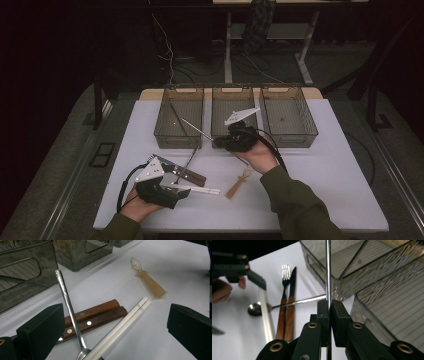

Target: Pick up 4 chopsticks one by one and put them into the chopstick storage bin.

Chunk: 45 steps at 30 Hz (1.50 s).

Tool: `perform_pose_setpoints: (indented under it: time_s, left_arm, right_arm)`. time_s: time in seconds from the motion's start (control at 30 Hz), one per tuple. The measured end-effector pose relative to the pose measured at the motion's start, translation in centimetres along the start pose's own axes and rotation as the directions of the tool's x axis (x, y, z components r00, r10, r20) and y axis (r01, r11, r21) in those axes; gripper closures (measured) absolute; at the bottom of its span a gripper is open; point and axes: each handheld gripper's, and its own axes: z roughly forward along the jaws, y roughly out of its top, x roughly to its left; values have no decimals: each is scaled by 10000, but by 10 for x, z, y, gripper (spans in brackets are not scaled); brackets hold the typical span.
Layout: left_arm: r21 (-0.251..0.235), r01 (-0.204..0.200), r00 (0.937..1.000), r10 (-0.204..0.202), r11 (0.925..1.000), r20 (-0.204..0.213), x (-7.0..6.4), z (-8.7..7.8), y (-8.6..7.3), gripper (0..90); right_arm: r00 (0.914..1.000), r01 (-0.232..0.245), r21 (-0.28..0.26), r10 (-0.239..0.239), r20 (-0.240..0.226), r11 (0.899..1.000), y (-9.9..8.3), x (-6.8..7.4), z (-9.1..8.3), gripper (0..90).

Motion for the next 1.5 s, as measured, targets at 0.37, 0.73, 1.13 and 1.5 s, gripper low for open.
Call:
perform_pose_setpoints:
  time_s: [0.37,0.73,1.13,1.5]
  left_arm:
    - [3,11,10000,-11,10000,13,0,1,0,0]
    - [138,10,10000,-11,9999,94,0,5,-4,0]
    - [91,-166,9993,162,9998,343,-4,8,-2,0]
    - [-21,-158,9991,159,9999,382,-4,6,0,0]
  right_arm:
    - [9985,-400,-359,413,354,9986,23,-12,18,848]
    - [9962,-703,-702,736,457,9951,50,-20,32,848]
    - [9923,-901,-1087,986,750,9900,84,-24,58,848]
    - [9861,-1188,-1162,1308,1023,9861,104,-26,96,848]
